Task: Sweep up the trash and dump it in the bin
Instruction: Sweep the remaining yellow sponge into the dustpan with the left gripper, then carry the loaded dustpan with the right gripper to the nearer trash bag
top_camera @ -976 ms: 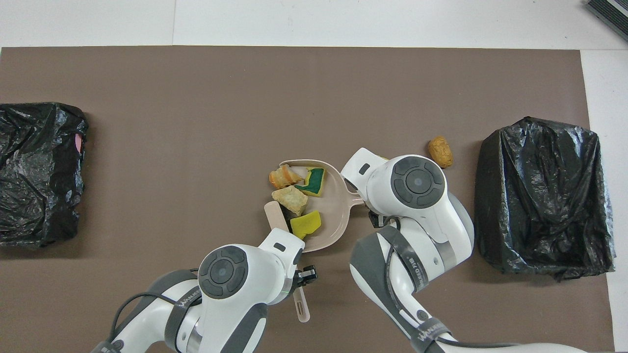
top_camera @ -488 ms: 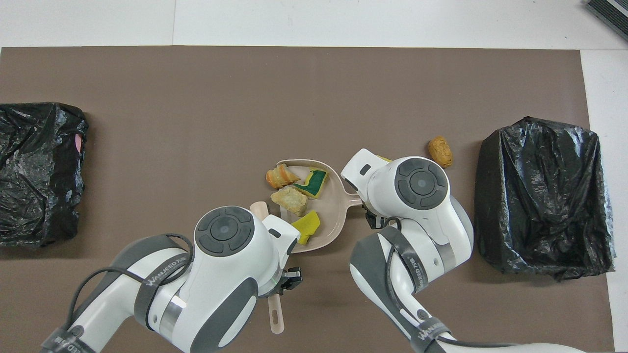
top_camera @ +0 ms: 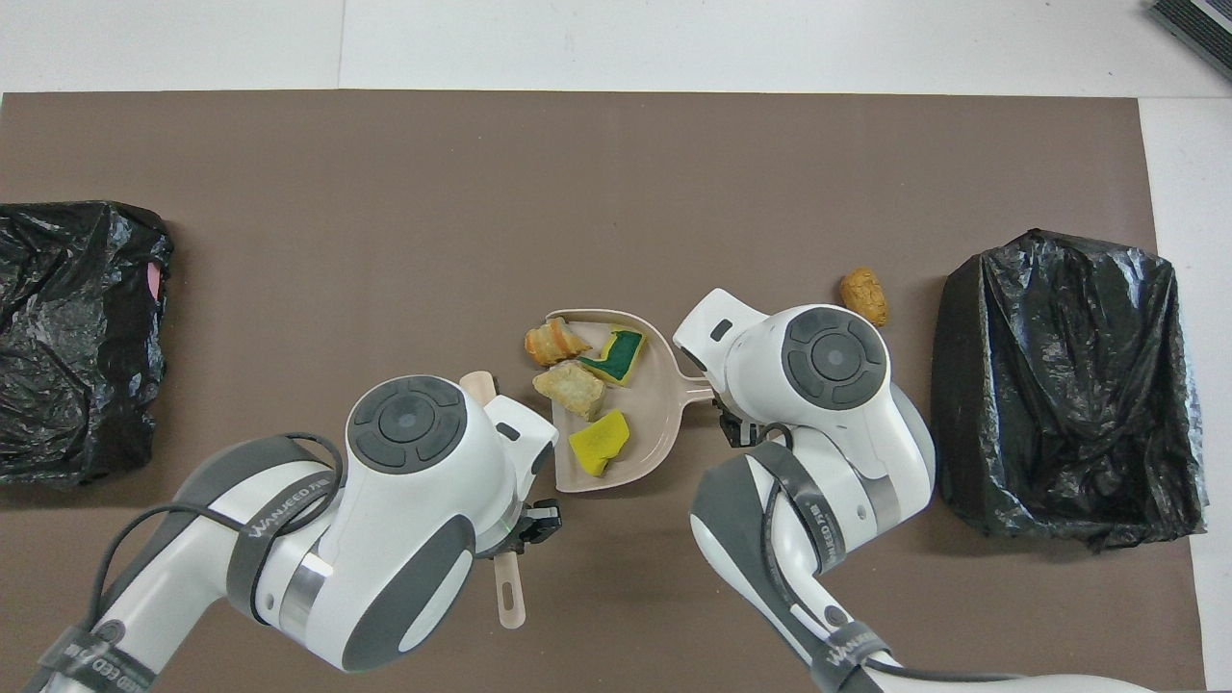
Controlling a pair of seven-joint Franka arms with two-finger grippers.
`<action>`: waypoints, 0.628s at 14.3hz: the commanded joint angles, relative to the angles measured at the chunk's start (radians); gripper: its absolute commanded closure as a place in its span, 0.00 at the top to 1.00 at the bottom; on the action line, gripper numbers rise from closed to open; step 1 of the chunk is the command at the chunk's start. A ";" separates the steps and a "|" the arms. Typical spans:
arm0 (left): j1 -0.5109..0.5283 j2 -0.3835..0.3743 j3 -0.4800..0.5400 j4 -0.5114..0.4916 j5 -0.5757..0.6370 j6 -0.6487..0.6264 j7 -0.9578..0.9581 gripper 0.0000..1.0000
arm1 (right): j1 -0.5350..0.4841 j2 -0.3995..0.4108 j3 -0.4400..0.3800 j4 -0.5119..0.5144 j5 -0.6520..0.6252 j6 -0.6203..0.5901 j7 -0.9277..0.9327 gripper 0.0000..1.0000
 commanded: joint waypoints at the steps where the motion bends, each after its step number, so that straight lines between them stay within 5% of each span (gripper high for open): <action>1: -0.022 -0.113 -0.016 -0.109 0.020 0.019 -0.013 0.00 | -0.074 -0.015 0.010 0.088 0.068 -0.124 -0.117 0.00; 3: -0.115 -0.173 -0.016 -0.205 0.018 0.109 -0.073 0.00 | -0.141 -0.015 0.011 0.138 0.087 -0.192 -0.180 0.00; 9: -0.278 -0.158 -0.017 -0.333 0.015 0.298 -0.171 0.00 | -0.307 -0.015 0.007 0.257 0.099 -0.322 -0.274 0.00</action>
